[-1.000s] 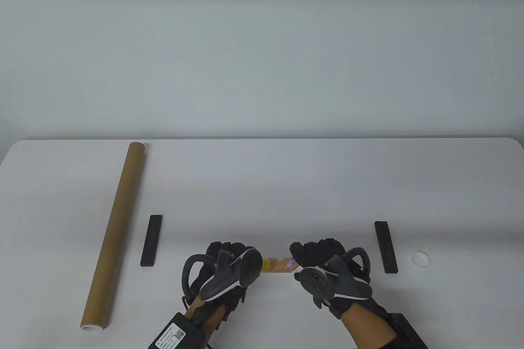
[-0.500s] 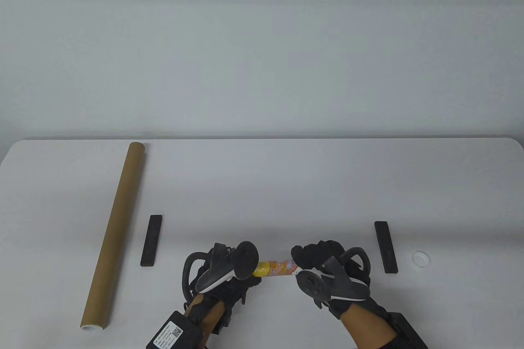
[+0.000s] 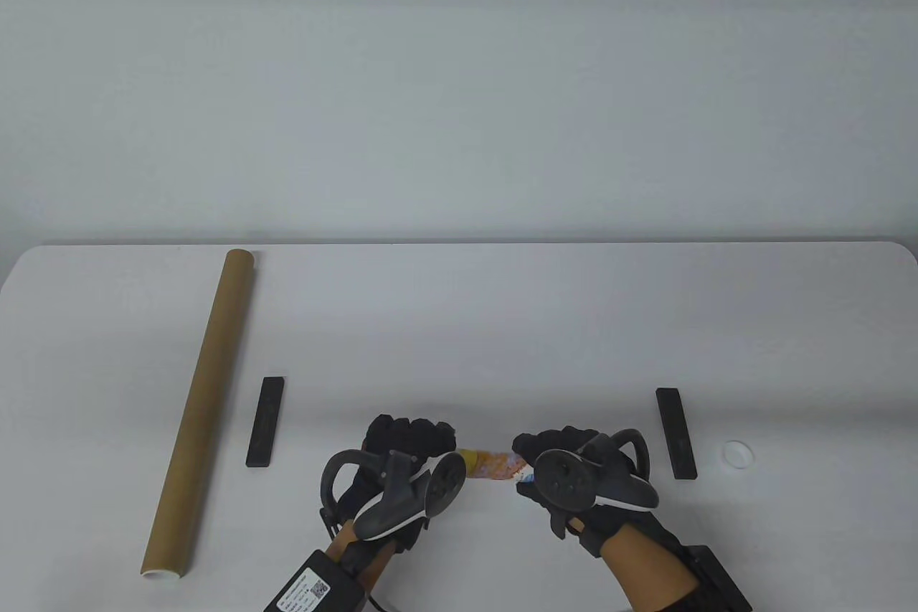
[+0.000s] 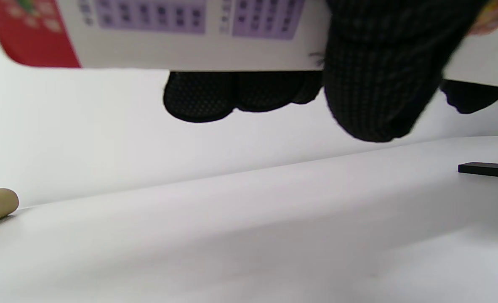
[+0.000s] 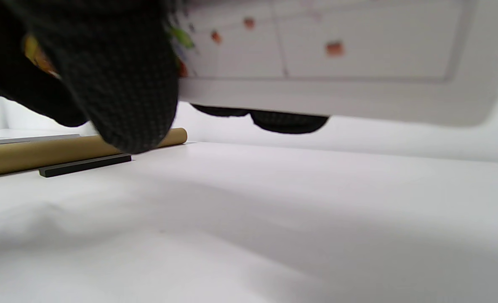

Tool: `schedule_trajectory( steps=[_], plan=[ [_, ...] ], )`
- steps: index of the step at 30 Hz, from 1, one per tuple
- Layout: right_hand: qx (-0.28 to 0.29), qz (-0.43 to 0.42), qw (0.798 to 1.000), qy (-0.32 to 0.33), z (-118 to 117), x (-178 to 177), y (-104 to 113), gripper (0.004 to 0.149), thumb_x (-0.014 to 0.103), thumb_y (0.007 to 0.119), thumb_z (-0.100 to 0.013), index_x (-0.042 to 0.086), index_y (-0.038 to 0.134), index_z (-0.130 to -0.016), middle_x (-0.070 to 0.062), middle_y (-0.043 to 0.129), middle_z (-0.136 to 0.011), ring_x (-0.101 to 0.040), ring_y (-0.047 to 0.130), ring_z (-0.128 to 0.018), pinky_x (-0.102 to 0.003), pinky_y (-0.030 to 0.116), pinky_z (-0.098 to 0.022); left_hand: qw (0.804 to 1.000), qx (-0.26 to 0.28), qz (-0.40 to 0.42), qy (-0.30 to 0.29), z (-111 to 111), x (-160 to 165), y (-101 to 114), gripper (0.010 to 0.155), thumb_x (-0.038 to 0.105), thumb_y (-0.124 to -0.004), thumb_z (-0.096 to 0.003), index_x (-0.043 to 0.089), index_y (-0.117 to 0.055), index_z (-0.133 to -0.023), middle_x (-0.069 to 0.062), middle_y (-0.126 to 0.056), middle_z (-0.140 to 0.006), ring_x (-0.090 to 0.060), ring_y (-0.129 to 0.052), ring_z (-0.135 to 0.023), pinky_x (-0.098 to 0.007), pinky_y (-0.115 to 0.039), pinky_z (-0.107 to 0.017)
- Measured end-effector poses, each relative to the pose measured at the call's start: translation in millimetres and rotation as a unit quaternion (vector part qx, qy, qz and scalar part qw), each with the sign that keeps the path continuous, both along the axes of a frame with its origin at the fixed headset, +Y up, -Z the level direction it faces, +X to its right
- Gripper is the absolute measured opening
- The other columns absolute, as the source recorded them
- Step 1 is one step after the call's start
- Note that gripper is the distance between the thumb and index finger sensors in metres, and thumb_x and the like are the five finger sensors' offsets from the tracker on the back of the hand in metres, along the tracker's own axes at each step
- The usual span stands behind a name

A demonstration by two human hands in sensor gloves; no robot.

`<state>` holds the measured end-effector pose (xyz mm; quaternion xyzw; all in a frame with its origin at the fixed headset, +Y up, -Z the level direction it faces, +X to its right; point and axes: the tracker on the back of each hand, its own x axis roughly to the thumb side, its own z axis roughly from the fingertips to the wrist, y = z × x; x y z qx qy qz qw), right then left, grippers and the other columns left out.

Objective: Roll up map and store in mailing tube

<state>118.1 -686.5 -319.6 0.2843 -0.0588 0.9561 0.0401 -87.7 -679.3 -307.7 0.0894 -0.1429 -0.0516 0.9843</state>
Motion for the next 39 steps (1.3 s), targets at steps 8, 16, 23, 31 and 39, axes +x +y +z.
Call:
schedule_trajectory(
  steps=[8,16,23,31,39],
  plan=[
    [0.058,0.038,0.998,0.003,7,-5,0,0.065,0.044,0.099,-0.042,0.008,0.083,-0.093,-0.008,0.093,-0.073,-0.034,0.099,-0.059,-0.061,0.074,-0.054,0.998,-0.058,0.020,0.010,-5,-4,-2,0.047,0.059,-0.098,-0.0324,0.043,-0.087,-0.075,0.011,-0.097,-0.064,-0.014,-0.103,-0.059,-0.040,-0.075,-0.070],
    [0.105,0.075,0.992,0.009,13,-12,5,0.065,0.045,0.100,-0.040,0.010,0.084,-0.092,-0.006,0.094,-0.070,-0.031,0.100,-0.055,-0.057,0.076,-0.053,0.979,-0.185,0.082,0.018,-14,-12,-8,0.046,0.058,-0.099,-0.0334,0.042,-0.088,-0.075,0.010,-0.097,-0.064,-0.015,-0.102,-0.059,-0.041,-0.074,-0.070],
    [0.037,0.054,0.998,0.002,4,-7,0,0.059,0.043,0.100,-0.041,0.009,0.087,-0.088,-0.005,0.096,-0.064,-0.029,0.101,-0.049,-0.056,0.079,-0.049,0.995,-0.096,0.029,0.014,-8,-6,-8,0.057,0.062,-0.097,-0.0320,0.043,-0.083,-0.084,0.010,-0.095,-0.074,-0.017,-0.101,-0.070,-0.042,-0.072,-0.072],
    [-0.084,-0.024,0.996,-0.008,-11,9,-8,0.059,0.043,0.100,-0.042,0.008,0.088,-0.087,-0.005,0.096,-0.063,-0.029,0.101,-0.047,-0.056,0.080,-0.048,1.000,-0.011,0.005,0.020,-6,-17,1,0.070,0.062,-0.098,-0.0308,0.047,-0.072,-0.094,0.012,-0.092,-0.080,-0.017,-0.097,-0.079,-0.045,-0.068,-0.076],
    [-0.031,0.007,0.999,-0.007,-4,1,-6,0.073,0.045,0.098,-0.044,0.004,0.076,-0.100,-0.013,0.089,-0.079,-0.040,0.095,-0.065,-0.065,0.070,-0.055,0.999,-0.034,-0.001,0.014,-7,-10,-1,0.049,0.062,-0.098,-0.0309,0.044,-0.087,-0.075,0.012,-0.097,-0.062,-0.014,-0.102,-0.058,-0.040,-0.075,-0.069]
  ],
)
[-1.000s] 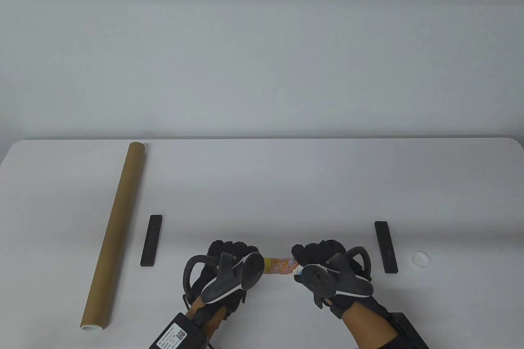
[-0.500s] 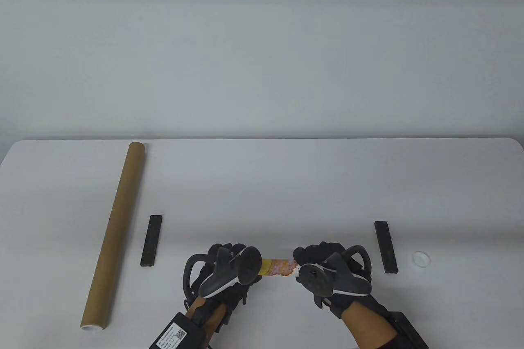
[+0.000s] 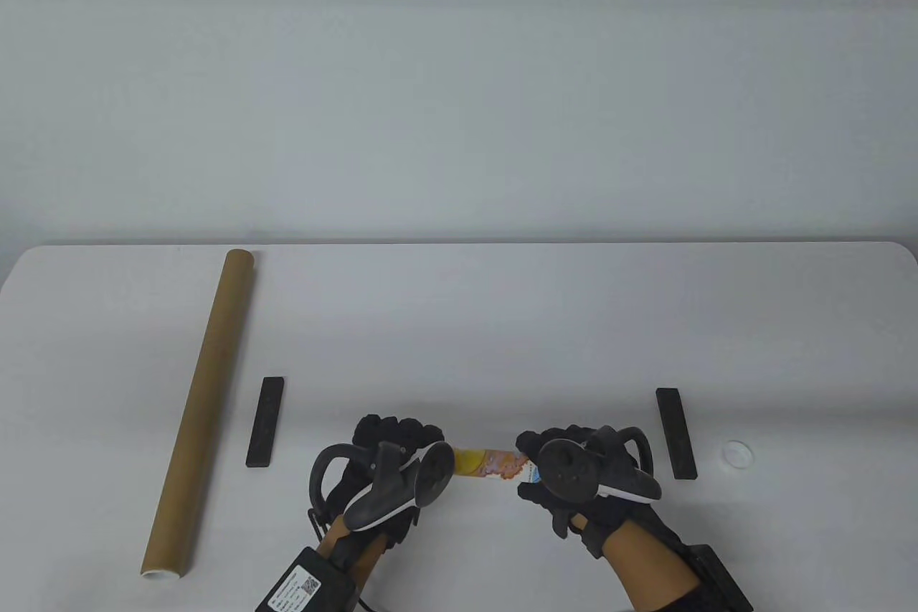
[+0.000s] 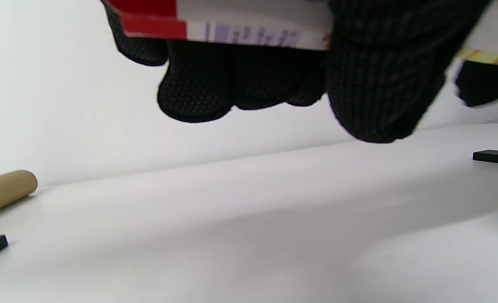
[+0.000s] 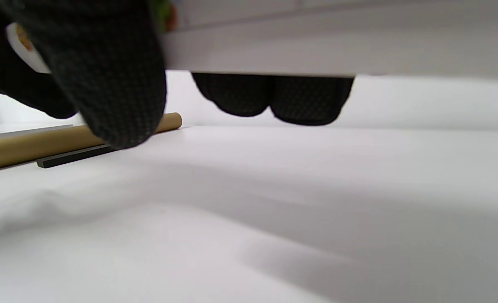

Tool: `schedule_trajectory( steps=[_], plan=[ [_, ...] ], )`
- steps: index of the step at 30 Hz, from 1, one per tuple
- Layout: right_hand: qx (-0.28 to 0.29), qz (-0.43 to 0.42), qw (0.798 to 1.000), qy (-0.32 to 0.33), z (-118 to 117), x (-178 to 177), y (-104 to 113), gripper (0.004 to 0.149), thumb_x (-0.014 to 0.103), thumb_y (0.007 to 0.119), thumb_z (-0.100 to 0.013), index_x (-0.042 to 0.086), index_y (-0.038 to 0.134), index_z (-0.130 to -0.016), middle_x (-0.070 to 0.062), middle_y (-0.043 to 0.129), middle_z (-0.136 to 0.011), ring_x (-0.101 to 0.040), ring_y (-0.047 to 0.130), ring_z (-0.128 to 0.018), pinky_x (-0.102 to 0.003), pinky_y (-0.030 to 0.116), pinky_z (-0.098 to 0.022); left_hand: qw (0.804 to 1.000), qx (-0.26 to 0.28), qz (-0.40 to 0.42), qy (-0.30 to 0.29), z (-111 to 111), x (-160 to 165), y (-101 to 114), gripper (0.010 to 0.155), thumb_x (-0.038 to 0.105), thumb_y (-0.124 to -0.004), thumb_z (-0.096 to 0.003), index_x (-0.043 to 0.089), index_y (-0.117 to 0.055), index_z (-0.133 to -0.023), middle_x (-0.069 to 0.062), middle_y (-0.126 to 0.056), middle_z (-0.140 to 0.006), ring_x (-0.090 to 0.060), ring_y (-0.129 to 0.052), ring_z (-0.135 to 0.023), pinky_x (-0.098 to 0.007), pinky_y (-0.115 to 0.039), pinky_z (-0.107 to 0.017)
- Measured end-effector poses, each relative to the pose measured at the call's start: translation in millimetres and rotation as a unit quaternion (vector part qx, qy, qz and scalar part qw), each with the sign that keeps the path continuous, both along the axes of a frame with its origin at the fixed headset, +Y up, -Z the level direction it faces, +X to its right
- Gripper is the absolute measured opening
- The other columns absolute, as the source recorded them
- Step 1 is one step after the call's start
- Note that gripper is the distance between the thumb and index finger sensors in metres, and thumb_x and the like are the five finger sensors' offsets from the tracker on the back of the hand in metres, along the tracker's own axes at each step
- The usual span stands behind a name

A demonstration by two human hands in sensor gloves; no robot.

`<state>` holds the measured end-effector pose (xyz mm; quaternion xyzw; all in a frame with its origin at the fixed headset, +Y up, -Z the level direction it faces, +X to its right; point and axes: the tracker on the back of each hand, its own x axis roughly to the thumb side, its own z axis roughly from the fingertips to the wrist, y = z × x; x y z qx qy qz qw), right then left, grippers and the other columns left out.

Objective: Roll up map and store in mailing tube

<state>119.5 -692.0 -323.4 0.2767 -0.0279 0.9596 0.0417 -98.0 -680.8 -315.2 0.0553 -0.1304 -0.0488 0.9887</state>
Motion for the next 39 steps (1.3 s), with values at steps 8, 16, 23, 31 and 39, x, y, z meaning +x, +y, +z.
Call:
schedule_trajectory(
  steps=[8,16,23,31,39],
  plan=[
    [0.062,0.040,0.997,0.011,10,-17,3,0.083,0.048,0.094,-0.046,0.004,0.061,-0.109,-0.015,0.084,-0.089,-0.042,0.093,-0.074,-0.063,0.070,-0.058,0.999,-0.035,0.020,0.006,6,10,3,0.048,0.061,-0.099,-0.0315,0.043,-0.089,-0.074,0.011,-0.098,-0.061,-0.015,-0.103,-0.057,-0.039,-0.076,-0.069],
    [0.042,0.017,0.999,0.011,8,-15,3,0.077,0.044,0.095,-0.046,0.003,0.069,-0.105,-0.014,0.089,-0.080,-0.040,0.096,-0.067,-0.063,0.071,-0.055,1.000,-0.024,0.010,0.017,3,11,3,0.046,0.061,-0.099,-0.0317,0.043,-0.089,-0.073,0.011,-0.098,-0.061,-0.015,-0.103,-0.057,-0.040,-0.075,-0.069],
    [0.048,0.025,0.998,0.009,8,-14,2,0.077,0.043,0.094,-0.047,0.004,0.066,-0.107,-0.017,0.084,-0.089,-0.045,0.091,-0.075,-0.066,0.068,-0.057,0.999,-0.028,0.003,0.036,-1,6,1,0.046,0.060,-0.099,-0.0319,0.043,-0.089,-0.073,0.011,-0.098,-0.061,-0.015,-0.103,-0.057,-0.040,-0.075,-0.069],
    [0.070,0.051,0.996,0.012,12,-22,4,0.078,0.041,0.094,-0.047,0.003,0.064,-0.108,-0.021,0.079,-0.095,-0.050,0.086,-0.080,-0.069,0.063,-0.058,0.999,-0.016,-0.015,0.045,1,14,3,0.046,0.061,-0.099,-0.0321,0.043,-0.089,-0.074,0.011,-0.098,-0.060,-0.015,-0.103,-0.055,-0.039,-0.076,-0.067],
    [0.086,0.034,0.996,0.006,12,-24,4,0.071,0.041,0.094,-0.046,0.005,0.071,-0.103,-0.012,0.089,-0.080,-0.040,0.096,-0.067,-0.066,0.068,-0.056,0.998,-0.049,0.034,0.025,5,18,4,0.046,0.061,-0.099,-0.0323,0.042,-0.089,-0.074,0.010,-0.098,-0.060,-0.015,-0.103,-0.055,-0.039,-0.077,-0.067]
  ],
)
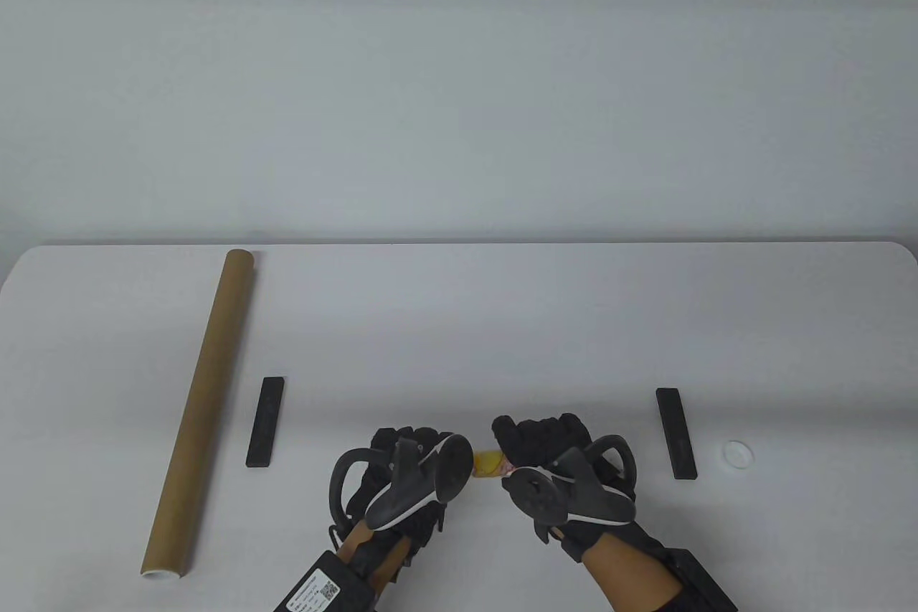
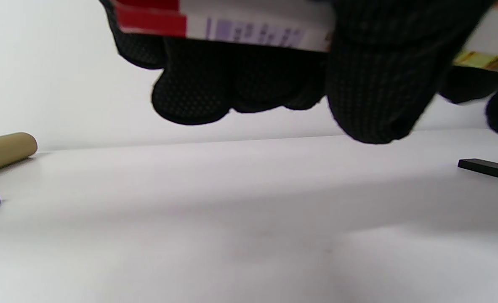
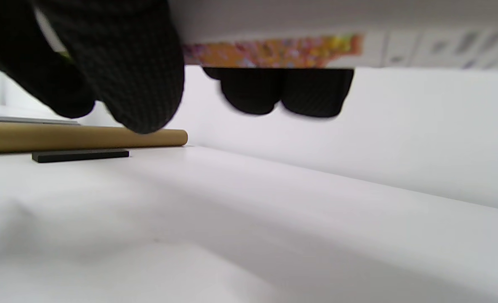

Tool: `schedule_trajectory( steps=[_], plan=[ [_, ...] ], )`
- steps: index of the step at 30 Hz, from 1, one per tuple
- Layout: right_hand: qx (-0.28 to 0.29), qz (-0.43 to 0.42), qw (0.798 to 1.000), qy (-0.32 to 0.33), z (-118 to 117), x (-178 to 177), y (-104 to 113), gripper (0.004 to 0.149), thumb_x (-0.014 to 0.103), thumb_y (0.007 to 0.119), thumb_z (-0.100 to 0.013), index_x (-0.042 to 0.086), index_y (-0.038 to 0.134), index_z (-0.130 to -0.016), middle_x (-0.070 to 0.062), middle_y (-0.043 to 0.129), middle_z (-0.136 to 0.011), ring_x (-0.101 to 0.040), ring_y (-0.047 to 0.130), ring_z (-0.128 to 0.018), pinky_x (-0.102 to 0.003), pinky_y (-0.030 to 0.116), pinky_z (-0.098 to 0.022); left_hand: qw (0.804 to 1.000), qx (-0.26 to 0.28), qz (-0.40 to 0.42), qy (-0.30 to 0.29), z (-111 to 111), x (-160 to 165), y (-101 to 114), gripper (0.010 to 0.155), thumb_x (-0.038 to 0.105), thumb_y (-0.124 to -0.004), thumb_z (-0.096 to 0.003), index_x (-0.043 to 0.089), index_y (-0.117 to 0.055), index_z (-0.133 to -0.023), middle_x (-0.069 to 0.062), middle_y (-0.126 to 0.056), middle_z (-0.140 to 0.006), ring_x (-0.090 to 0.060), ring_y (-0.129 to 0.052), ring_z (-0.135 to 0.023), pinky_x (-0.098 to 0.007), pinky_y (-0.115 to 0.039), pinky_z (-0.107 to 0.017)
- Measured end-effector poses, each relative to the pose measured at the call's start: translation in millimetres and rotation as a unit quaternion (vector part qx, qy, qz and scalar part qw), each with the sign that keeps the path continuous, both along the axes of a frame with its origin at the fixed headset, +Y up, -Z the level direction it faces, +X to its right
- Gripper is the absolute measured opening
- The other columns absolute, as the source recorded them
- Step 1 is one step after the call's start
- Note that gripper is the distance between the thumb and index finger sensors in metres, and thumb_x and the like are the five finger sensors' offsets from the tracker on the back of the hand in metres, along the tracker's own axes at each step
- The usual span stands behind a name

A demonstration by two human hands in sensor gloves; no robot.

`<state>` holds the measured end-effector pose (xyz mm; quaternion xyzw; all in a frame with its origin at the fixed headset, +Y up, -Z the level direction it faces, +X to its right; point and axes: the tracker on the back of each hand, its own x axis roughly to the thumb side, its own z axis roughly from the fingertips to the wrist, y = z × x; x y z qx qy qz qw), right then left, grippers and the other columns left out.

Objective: Roll up map and store in mailing tube

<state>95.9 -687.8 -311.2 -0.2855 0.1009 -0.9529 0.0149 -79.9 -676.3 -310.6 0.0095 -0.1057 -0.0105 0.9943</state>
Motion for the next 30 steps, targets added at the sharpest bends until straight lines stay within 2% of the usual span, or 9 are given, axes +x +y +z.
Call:
schedule_trajectory(
  steps=[5,6,9,11,13,17,21,25,30],
  plan=[
    [-0.004,0.025,0.999,-0.019,-3,-1,-1,0.060,0.040,0.095,-0.046,0.012,0.078,-0.096,-0.004,0.092,-0.071,-0.030,0.098,-0.057,-0.058,0.075,-0.056,1.000,-0.005,-0.001,-0.010,-1,1,-4,0.051,0.063,-0.097,-0.0326,0.042,-0.087,-0.078,0.010,-0.098,-0.064,-0.015,-0.103,-0.059,-0.039,-0.076,-0.068],
    [-0.009,0.030,0.999,-0.019,-3,-1,-2,0.059,0.040,0.095,-0.046,0.012,0.078,-0.096,-0.004,0.092,-0.070,-0.030,0.098,-0.057,-0.058,0.075,-0.055,1.000,-0.028,-0.004,-0.013,-2,1,-5,0.054,0.063,-0.097,-0.0328,0.043,-0.085,-0.082,0.011,-0.097,-0.068,-0.015,-0.103,-0.063,-0.040,-0.075,-0.070],
    [-0.009,0.034,0.999,-0.024,-6,1,-5,0.058,0.039,0.095,-0.046,0.012,0.079,-0.095,-0.003,0.092,-0.070,-0.030,0.099,-0.056,-0.057,0.076,-0.055,0.997,-0.076,0.009,-0.025,-4,-4,-4,0.074,0.068,-0.095,-0.0310,0.048,-0.070,-0.097,0.010,-0.083,-0.096,-0.020,-0.092,-0.086,-0.046,-0.066,-0.077],
    [-0.014,0.036,0.999,-0.032,-8,5,-7,0.058,0.039,0.095,-0.046,0.012,0.079,-0.095,-0.003,0.092,-0.070,-0.030,0.099,-0.056,-0.057,0.076,-0.055,0.995,-0.088,0.048,-0.023,-6,-15,3,0.083,0.072,-0.092,-0.0288,0.049,-0.062,-0.102,0.009,-0.075,-0.104,-0.022,-0.086,-0.094,-0.048,-0.063,-0.079],
    [-0.022,0.030,0.998,-0.041,-11,10,-8,0.058,0.039,0.095,-0.046,0.012,0.079,-0.095,-0.003,0.092,-0.069,-0.030,0.099,-0.055,-0.057,0.076,-0.055,0.991,-0.081,0.107,-0.015,-9,-32,15,0.084,0.074,-0.090,-0.0283,0.049,-0.061,-0.103,0.009,-0.072,-0.107,-0.023,-0.084,-0.095,-0.049,-0.062,-0.079],
    [-0.025,0.017,0.998,-0.050,-13,16,-6,0.058,0.039,0.096,-0.046,0.012,0.079,-0.095,-0.003,0.092,-0.069,-0.029,0.099,-0.055,-0.057,0.076,-0.055,0.976,0.002,0.202,0.078,-19,-88,38,0.077,0.065,-0.093,-0.0356,0.047,-0.060,-0.103,0.007,-0.069,-0.108,-0.025,-0.083,-0.095,-0.049,-0.060,-0.079],
    [-0.029,0.010,0.998,-0.052,-14,18,-6,0.058,0.039,0.096,-0.046,0.012,0.080,-0.094,-0.003,0.092,-0.069,-0.029,0.099,-0.055,-0.057,0.076,-0.054,0.955,0.033,0.213,0.202,-34,-155,41,0.076,0.060,-0.092,-0.0389,0.047,-0.056,-0.104,0.006,-0.063,-0.111,-0.027,-0.078,-0.100,-0.049,-0.058,-0.080],
    [-0.035,0.006,0.998,-0.054,-15,19,-5,0.058,0.039,0.095,-0.046,0.012,0.080,-0.095,-0.003,0.092,-0.069,-0.029,0.099,-0.055,-0.057,0.076,-0.054,0.925,0.012,0.200,0.323,-44,-224,20,0.080,0.060,-0.092,-0.0394,0.045,-0.051,-0.106,0.004,-0.057,-0.114,-0.031,-0.072,-0.103,-0.050,-0.057,-0.080],
    [-0.041,0.002,0.998,-0.057,-16,21,-5,0.058,0.039,0.095,-0.046,0.012,0.080,-0.095,-0.003,0.092,-0.069,-0.030,0.099,-0.055,-0.057,0.076,-0.054,0.883,-0.063,0.188,0.425,-49,-277,-24,0.087,0.063,-0.091,-0.0387,0.043,-0.043,-0.108,0.001,-0.049,-0.117,-0.035,-0.067,-0.106,-0.052,-0.056,-0.080]
  ],
)
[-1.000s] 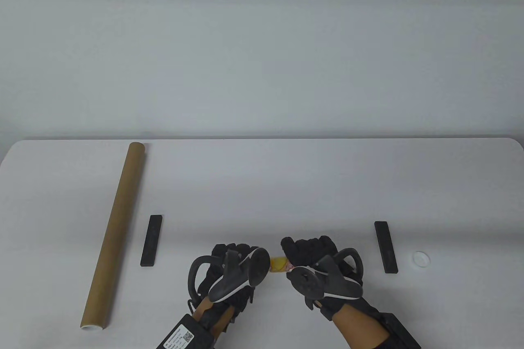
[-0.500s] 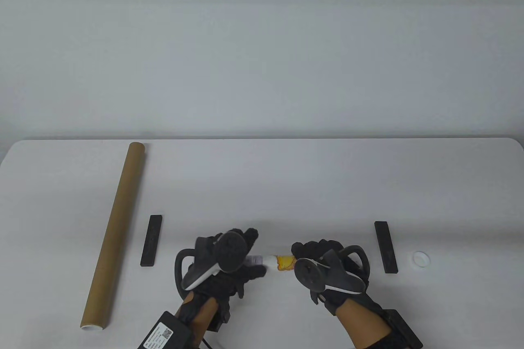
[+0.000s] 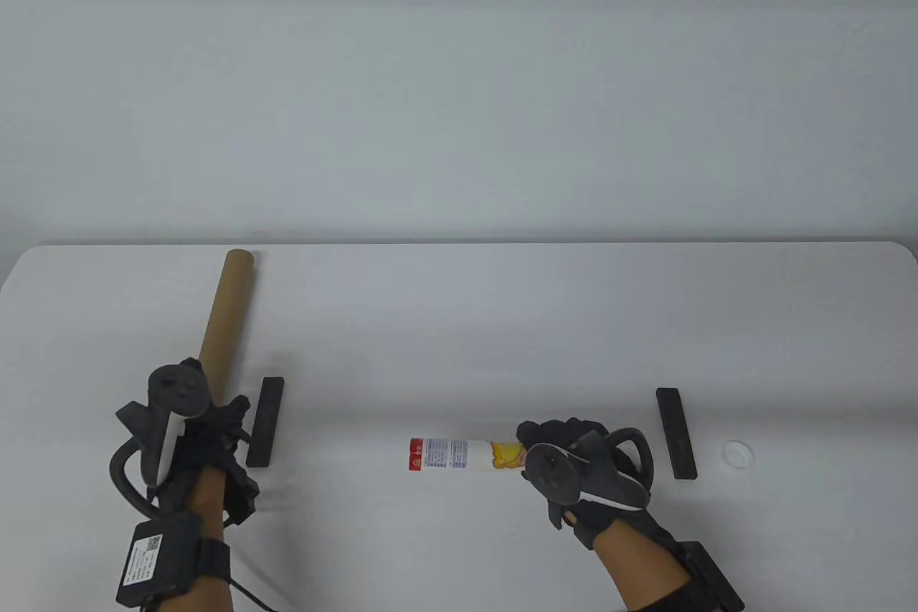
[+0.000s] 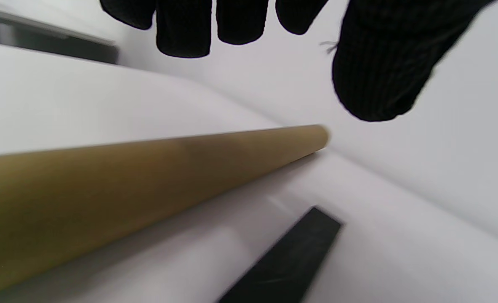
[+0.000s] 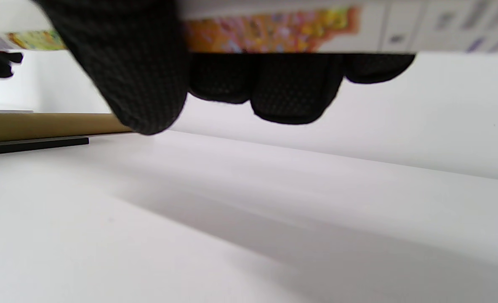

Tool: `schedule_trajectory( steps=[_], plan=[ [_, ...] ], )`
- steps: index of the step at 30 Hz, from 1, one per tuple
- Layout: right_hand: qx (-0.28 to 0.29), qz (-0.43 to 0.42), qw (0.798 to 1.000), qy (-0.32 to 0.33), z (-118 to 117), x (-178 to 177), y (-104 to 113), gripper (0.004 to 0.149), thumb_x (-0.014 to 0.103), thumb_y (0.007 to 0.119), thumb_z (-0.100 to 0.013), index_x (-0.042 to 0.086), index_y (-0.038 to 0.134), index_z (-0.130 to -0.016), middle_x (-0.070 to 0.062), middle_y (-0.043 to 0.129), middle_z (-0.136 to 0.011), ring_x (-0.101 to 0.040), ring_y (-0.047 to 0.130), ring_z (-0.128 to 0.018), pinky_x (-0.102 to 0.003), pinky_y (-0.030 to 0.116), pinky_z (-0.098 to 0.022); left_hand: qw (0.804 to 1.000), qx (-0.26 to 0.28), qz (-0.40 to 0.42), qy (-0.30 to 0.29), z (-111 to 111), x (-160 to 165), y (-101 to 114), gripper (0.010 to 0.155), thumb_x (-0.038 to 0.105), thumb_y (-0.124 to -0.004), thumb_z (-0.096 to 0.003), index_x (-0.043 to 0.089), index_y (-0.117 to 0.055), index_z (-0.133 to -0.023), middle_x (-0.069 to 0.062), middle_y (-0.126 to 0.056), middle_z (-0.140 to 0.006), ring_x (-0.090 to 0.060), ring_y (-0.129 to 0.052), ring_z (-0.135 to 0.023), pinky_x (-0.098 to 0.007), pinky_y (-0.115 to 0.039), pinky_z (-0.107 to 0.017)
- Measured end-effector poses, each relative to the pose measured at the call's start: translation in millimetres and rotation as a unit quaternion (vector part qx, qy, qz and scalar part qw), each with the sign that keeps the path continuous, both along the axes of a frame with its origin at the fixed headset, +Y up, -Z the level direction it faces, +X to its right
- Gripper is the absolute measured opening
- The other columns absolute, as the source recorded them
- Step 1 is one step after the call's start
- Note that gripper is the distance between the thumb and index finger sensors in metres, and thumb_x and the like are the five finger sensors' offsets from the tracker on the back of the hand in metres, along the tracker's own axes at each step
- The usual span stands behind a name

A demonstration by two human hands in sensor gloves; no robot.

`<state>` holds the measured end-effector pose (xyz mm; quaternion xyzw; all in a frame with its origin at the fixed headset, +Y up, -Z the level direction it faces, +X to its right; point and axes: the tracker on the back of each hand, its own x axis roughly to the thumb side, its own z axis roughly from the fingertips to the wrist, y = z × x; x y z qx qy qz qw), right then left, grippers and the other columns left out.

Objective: Roll up map and store in mailing tube

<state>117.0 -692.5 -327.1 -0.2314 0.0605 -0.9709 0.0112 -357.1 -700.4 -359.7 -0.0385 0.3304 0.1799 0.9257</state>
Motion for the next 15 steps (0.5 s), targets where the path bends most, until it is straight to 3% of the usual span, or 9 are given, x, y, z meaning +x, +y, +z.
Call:
schedule_trajectory(
  steps=[7,12,15],
  plan=[
    [-0.005,-0.004,1.000,-0.002,-1,2,0,0.058,0.039,0.095,-0.046,0.012,0.079,-0.095,-0.003,0.092,-0.069,-0.030,0.099,-0.055,-0.057,0.076,-0.054,0.993,-0.110,-0.026,0.038,-11,-15,-46,0.094,0.066,-0.089,-0.0385,0.041,-0.032,-0.109,-0.001,-0.047,-0.117,-0.034,-0.068,-0.106,-0.051,-0.058,-0.080],
    [-0.006,-0.008,1.000,-0.002,-2,3,0,0.058,0.039,0.095,-0.046,0.012,0.079,-0.095,-0.003,0.092,-0.069,-0.030,0.099,-0.055,-0.057,0.076,-0.054,0.983,-0.167,-0.061,0.053,-19,-14,-59,0.092,0.059,-0.088,-0.0426,0.039,-0.027,-0.108,0.001,-0.057,-0.113,-0.028,-0.075,-0.103,-0.048,-0.062,-0.079],
    [-0.006,-0.010,1.000,-0.002,-2,3,0,0.058,0.039,0.095,-0.046,0.012,0.080,-0.095,-0.003,0.092,-0.069,-0.030,0.099,-0.055,-0.057,0.076,-0.054,0.986,-0.150,-0.050,0.058,-21,-17,-59,0.085,0.049,-0.089,-0.0446,0.036,-0.034,-0.108,0.000,-0.064,-0.107,-0.030,-0.079,-0.098,-0.048,-0.069,-0.075]
  ],
)
